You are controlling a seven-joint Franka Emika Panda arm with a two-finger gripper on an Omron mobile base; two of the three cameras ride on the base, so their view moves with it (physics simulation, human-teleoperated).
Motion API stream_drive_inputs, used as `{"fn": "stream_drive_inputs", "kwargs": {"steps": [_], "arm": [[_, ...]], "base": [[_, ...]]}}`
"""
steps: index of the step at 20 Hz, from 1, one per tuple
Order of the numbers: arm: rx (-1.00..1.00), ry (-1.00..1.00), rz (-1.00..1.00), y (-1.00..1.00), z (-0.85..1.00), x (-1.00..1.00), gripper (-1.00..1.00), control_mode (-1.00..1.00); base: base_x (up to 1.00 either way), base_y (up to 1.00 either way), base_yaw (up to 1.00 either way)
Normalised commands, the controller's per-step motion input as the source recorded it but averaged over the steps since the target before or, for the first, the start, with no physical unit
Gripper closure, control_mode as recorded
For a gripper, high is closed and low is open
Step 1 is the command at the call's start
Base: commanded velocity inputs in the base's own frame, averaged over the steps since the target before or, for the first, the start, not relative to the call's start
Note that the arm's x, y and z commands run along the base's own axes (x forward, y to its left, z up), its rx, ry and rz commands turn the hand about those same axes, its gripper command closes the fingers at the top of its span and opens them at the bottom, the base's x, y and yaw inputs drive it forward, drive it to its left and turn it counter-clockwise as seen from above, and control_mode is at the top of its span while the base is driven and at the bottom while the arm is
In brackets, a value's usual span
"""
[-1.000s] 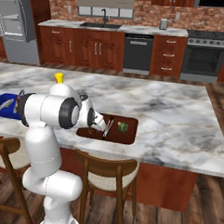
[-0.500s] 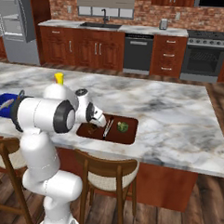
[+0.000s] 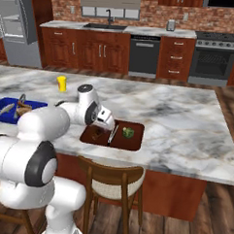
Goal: Gather the broccoli and sweet potato from the fridge and place them on a tray on the dining counter. Then gather the chicken drumstick and fish from the fridge and place them on the other tray.
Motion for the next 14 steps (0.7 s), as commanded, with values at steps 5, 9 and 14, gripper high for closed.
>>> {"fn": "stream_drive_inputs", "kwargs": {"steps": [5, 9, 14], "arm": [[-0.09, -0.02, 0.09, -0.14, 1.0, -0.69, -1.0, -1.0], [-0.11, -0.02, 0.08, 0.0, 1.0, -0.61, -1.0, -1.0], [-0.07, -0.13, 0.09, 0.0, 1.0, -0.49, -1.0, -1.0]], "base": [[0.0, 0.0, 0.0], [0.0, 0.0, 0.0], [0.0, 0.0, 0.0]]}}
